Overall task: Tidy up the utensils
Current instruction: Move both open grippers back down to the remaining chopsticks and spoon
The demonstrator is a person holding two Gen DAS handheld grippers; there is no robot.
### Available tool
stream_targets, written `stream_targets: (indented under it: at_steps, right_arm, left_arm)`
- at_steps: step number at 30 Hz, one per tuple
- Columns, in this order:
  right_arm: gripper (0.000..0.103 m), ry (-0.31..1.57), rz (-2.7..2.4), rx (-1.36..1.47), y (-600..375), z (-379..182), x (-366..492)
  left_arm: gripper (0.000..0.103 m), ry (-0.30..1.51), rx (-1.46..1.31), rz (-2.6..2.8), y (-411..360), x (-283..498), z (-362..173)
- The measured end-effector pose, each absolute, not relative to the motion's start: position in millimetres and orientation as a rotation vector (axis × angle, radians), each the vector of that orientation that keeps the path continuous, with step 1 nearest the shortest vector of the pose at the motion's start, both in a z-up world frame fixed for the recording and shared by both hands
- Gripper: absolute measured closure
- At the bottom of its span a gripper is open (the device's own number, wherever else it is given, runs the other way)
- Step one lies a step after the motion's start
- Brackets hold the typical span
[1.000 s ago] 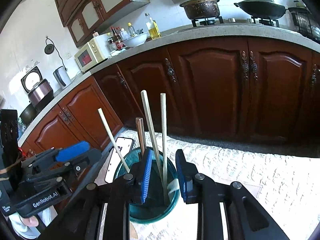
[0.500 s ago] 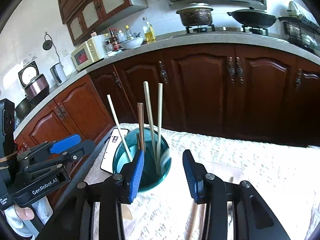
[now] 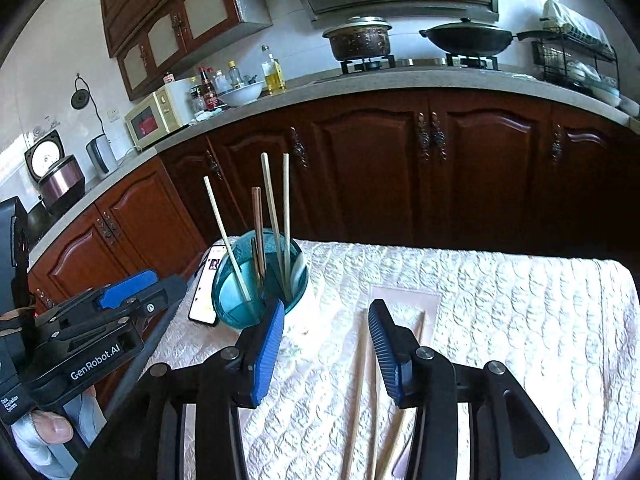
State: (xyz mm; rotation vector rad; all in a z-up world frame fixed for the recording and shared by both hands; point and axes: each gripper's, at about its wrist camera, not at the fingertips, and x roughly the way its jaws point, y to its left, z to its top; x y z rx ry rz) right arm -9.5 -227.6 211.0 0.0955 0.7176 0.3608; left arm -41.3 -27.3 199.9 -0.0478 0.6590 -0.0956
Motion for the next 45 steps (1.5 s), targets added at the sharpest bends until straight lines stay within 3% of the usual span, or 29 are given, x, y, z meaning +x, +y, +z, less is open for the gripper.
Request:
stream_targets:
  at_steps: [30,45]
  right_arm:
    - [0.061,0.772,0.260,0.084,-276,184,-31]
    - [0.061,0.906,0.261,0.125,-291,134,-3]
  left_arm:
    - [0.058,0.734,-0.008,-0.147,-72,-44,166]
    - [0.058,0.860,-0.061,-0.250,-80,-25,122]
